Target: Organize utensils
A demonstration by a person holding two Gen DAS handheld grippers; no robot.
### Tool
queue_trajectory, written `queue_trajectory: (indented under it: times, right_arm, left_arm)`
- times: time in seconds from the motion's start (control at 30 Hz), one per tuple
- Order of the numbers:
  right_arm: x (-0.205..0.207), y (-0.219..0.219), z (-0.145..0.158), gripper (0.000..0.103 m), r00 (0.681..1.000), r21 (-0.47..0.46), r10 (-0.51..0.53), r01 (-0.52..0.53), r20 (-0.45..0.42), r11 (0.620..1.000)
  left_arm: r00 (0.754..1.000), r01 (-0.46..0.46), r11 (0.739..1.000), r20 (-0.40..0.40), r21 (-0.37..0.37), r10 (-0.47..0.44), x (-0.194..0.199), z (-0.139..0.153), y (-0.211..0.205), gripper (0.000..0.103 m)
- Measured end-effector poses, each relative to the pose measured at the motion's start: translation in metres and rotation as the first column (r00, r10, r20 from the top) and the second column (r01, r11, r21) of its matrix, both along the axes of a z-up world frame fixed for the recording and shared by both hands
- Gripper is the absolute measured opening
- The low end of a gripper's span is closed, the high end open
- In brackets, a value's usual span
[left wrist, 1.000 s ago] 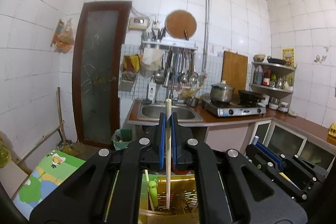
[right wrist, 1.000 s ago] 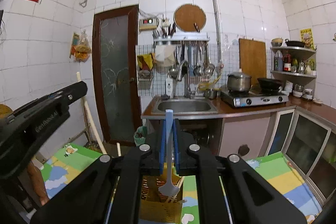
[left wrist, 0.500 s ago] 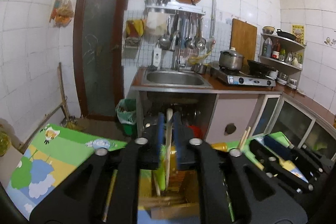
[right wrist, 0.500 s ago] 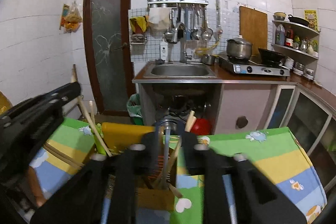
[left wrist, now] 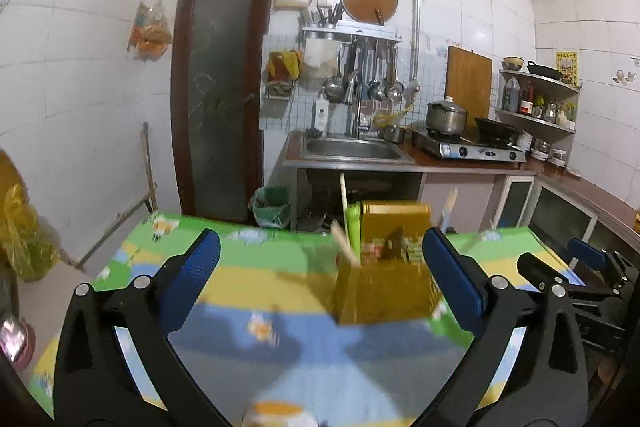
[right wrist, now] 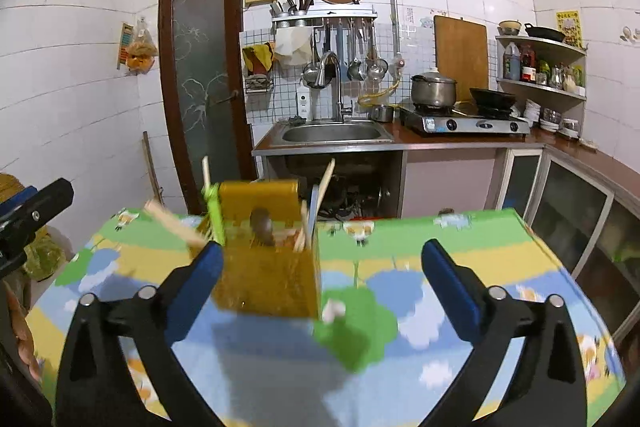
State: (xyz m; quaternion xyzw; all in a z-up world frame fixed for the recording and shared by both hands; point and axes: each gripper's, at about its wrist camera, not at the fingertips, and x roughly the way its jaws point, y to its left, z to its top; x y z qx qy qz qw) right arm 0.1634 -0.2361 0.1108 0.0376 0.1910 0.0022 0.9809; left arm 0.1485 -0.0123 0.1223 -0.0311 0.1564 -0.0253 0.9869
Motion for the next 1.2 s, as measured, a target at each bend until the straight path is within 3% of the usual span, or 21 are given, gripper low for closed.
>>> queue_trajectory:
  times: [0.13,0.27,0.47,0.73,1.2]
  right_arm:
    - [-0.041,0.008,-0.027,0.098,1.000,-0.008,0.001,-0.001,0.012,1.000]
    - [-0.071,0.015,-0.055,0.098,1.000,-0.016,0.010,-0.010,0.003,1.000]
    - [-0.101,0.019,-0.087,0.098,1.000,-0.028,-0.007,0.007,0.015,1.000]
    - [-0.116,0.014,-0.102,0.098,0.996,-0.022,-0.056,0.058,0.073,0.998]
    - [-0.125,0.019,-0.103,0.098,0.993,-0.048,-0.057,0.062,0.105,0.997]
  left_arm:
    - [1.000,-0.022,0.999,-0.013,-0.030,0.022,-0.034,-0.035,0.007,0.098]
    - [0.998,-0.040,0.999,-0.054,-0.012,0.039,-0.059,-0.073,0.007,0.098]
    - [0.993,-0.067,0.998,-0.098,-0.016,0.065,-0.076,-0.114,0.012,0.098]
    - [0.998,-0.063,0.997,-0.024,0.050,0.065,-0.093,-0.129,0.001,0.098]
    - [0.994,-0.102,0.992,-0.024,0.070,0.103,-0.093,-0.126,0.001,0.098]
